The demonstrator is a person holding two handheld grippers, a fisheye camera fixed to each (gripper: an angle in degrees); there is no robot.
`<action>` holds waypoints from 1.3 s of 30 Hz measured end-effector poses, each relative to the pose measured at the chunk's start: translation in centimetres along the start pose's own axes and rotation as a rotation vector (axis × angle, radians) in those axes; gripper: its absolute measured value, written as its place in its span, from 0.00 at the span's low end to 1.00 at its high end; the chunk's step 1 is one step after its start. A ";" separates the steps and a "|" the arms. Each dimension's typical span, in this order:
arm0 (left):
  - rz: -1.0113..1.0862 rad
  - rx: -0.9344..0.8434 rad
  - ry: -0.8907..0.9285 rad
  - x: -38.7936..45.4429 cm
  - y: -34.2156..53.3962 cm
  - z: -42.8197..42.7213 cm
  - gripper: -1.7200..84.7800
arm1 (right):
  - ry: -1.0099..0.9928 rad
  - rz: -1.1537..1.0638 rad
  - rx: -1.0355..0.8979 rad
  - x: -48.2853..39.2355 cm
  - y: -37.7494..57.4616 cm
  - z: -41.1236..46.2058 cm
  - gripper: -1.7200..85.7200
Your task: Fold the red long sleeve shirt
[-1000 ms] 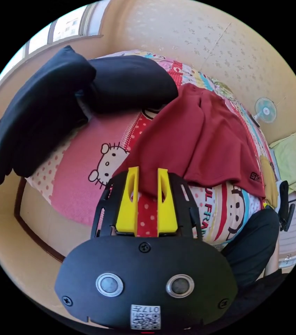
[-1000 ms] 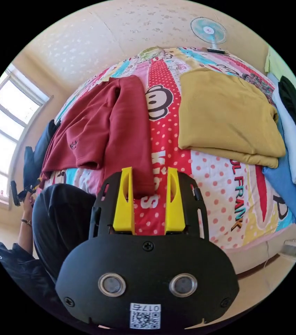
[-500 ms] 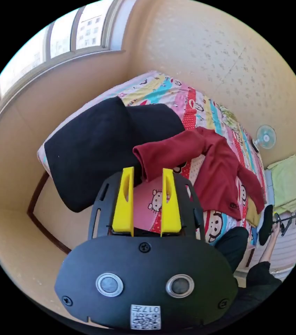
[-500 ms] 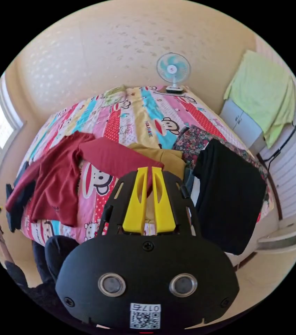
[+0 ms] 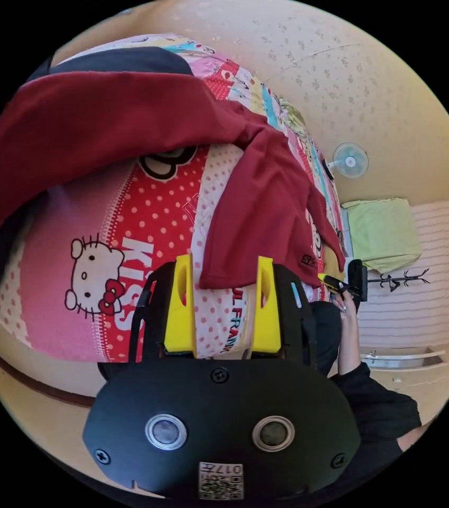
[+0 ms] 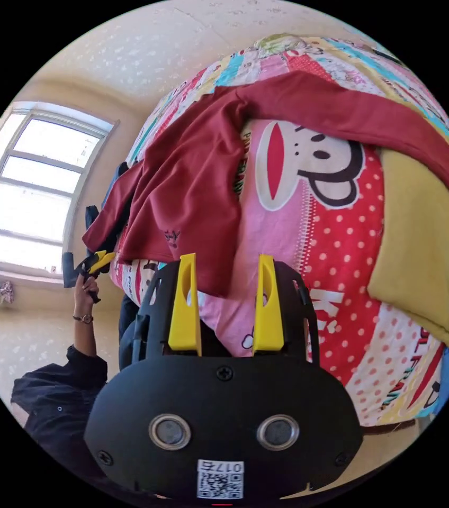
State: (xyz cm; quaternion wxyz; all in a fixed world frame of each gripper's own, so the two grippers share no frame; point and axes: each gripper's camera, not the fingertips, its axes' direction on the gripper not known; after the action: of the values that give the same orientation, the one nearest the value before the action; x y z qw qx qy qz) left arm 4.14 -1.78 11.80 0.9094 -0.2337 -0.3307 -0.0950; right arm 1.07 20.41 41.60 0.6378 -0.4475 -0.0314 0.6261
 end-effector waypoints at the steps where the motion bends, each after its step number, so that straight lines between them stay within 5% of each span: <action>1: -0.019 -0.024 -0.028 -0.4 -0.3 1.2 0.21 | 0.064 -0.009 0.011 -0.9 0.3 -0.4 0.17; 3: -0.048 0.026 -0.129 -0.4 0.4 0.3 0.15 | 0.085 -0.055 -0.028 -1.8 0.8 -0.8 0.13; 5: -0.008 -0.027 0.070 -0.5 0.6 -0.9 0.08 | 0.031 -0.059 -0.055 -1.5 1.2 -2.1 0.07; 11: 0.166 0.064 0.265 3.7 3.5 -10.2 0.07 | -0.176 -0.113 0.205 -0.7 5.8 -16.9 0.05; 15: 0.268 0.082 0.328 7.1 7.4 -14.0 0.07 | -0.004 -0.211 0.259 -2.6 11.9 -24.9 0.04; 18: 0.305 0.108 0.373 8.3 11.8 -15.5 0.07 | -0.075 -0.236 0.312 -2.0 17.7 -28.4 0.04; 24: 0.062 -0.083 0.361 3.0 17.5 -7.8 0.11 | -0.014 -0.037 0.193 3.7 26.7 -26.3 0.03; 28: -0.165 0.108 0.460 -4.3 16.8 -7.0 0.20 | -0.056 0.240 0.194 9.5 28.1 -24.0 0.03; 32: -0.225 0.381 0.196 -7.4 13.8 -10.7 0.20 | -0.108 0.092 0.232 6.5 25.3 -23.6 0.03; 35: -0.230 0.415 -0.038 -8.3 11.6 -11.1 0.22 | -0.054 -0.008 0.137 3.5 21.7 -21.9 0.03; 39: 0.007 0.391 0.015 -6.1 10.2 -9.3 0.21 | -0.053 -0.121 0.055 0.4 19.1 -18.7 0.04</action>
State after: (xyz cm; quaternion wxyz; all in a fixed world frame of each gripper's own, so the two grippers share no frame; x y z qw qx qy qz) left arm 8.00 2.71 -2.06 0.9402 -0.0531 -0.3354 -0.0276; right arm -2.30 7.30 18.61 0.6856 -0.4103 -0.0581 0.5985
